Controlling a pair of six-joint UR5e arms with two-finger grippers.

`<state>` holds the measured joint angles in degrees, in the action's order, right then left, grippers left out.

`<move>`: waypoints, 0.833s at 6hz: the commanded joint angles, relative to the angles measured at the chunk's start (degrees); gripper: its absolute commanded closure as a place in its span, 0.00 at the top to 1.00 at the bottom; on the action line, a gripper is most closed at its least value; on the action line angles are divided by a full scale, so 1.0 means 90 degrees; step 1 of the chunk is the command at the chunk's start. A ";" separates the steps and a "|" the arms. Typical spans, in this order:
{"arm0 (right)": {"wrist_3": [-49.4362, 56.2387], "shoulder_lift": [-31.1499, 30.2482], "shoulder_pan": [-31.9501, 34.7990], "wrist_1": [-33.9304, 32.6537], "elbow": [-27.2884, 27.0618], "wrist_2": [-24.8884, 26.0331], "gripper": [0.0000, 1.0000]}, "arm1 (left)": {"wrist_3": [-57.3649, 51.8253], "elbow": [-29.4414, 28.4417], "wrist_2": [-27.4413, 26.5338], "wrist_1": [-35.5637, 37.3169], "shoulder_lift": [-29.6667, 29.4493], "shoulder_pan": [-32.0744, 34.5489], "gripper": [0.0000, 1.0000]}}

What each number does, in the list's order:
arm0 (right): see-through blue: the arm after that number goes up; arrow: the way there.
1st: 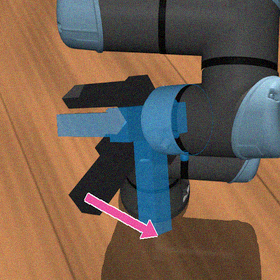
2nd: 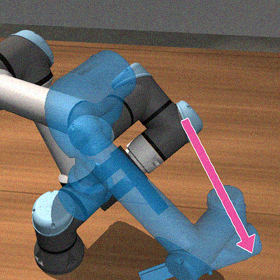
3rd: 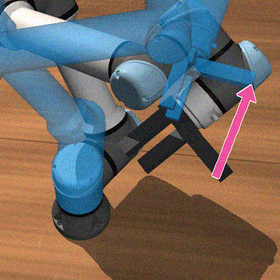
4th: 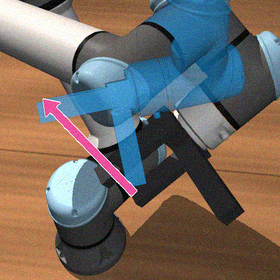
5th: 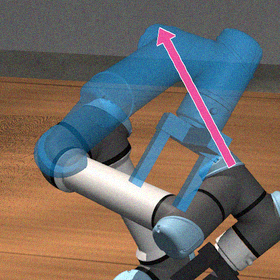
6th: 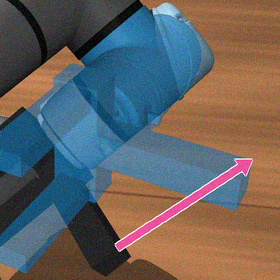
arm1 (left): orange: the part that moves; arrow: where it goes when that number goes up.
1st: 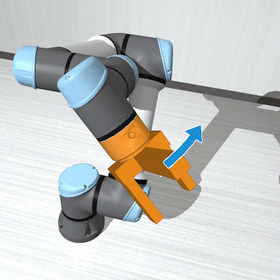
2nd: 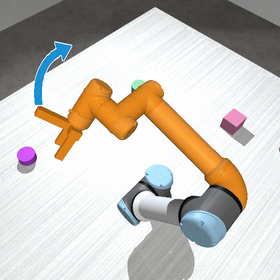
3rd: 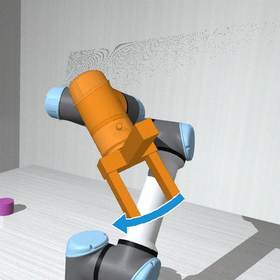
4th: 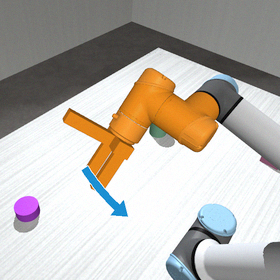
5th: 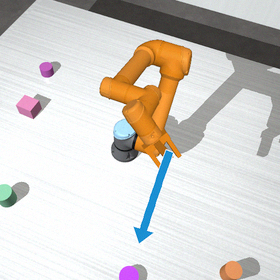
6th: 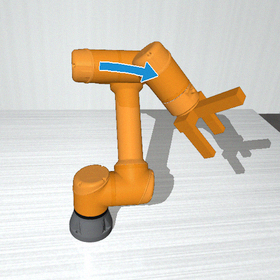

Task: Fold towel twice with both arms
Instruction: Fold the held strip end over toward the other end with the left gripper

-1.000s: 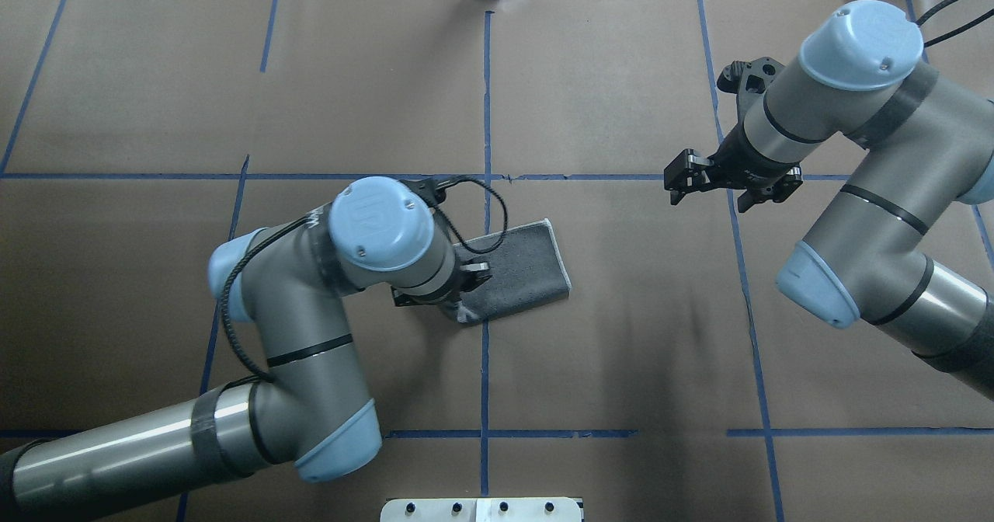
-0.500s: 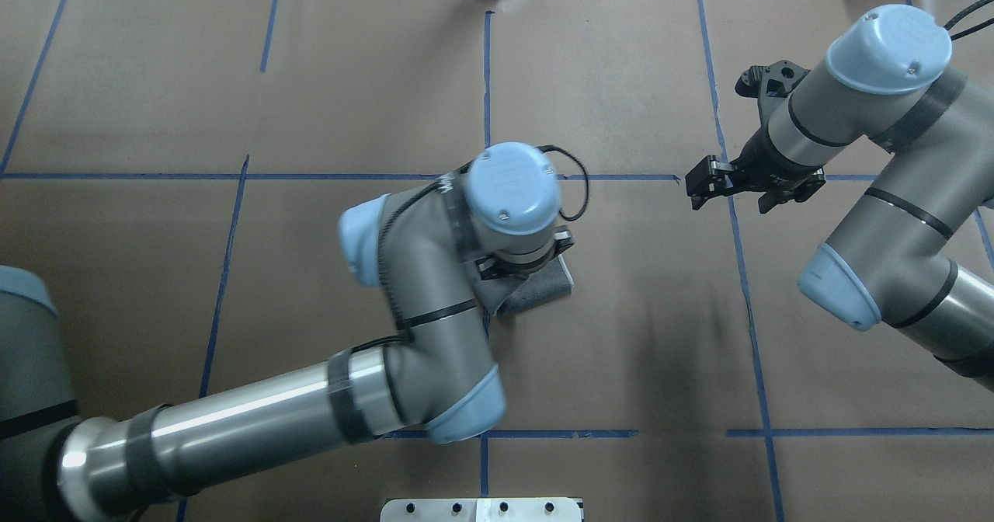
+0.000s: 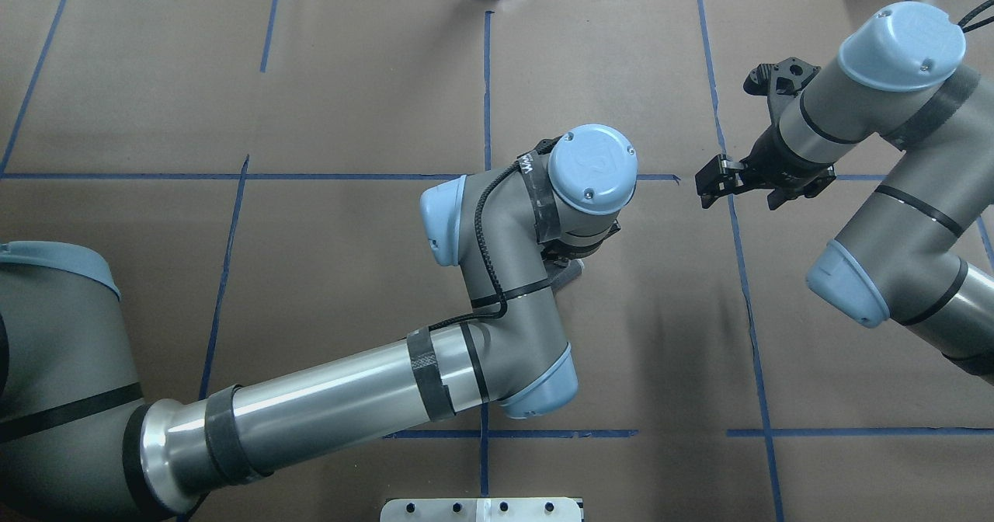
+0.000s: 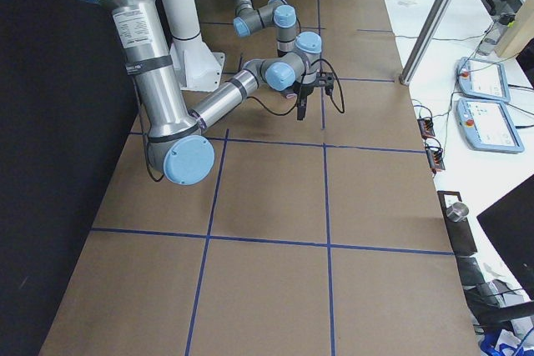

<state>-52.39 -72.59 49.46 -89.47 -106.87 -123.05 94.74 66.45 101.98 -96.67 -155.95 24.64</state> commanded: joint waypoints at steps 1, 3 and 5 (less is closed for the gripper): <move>0.0001 -0.0001 0.0002 0.0000 -0.0001 0.0000 1.00 | -0.0146 -0.0050 0.0046 -0.0196 -0.0016 0.0016 1.00; 0.0010 -0.0001 0.0012 -0.0029 -0.0068 0.0000 1.00 | -0.0688 0.0126 0.0917 0.0114 0.0032 0.0501 1.00; 0.0940 -0.0311 0.0516 -0.0068 -0.0098 -0.0416 1.00 | -0.2965 0.1883 0.1392 0.1351 0.1371 0.1126 1.00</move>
<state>-49.29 -73.46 51.45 -89.99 -107.65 -124.46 78.48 75.03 112.61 -89.73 -150.33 31.91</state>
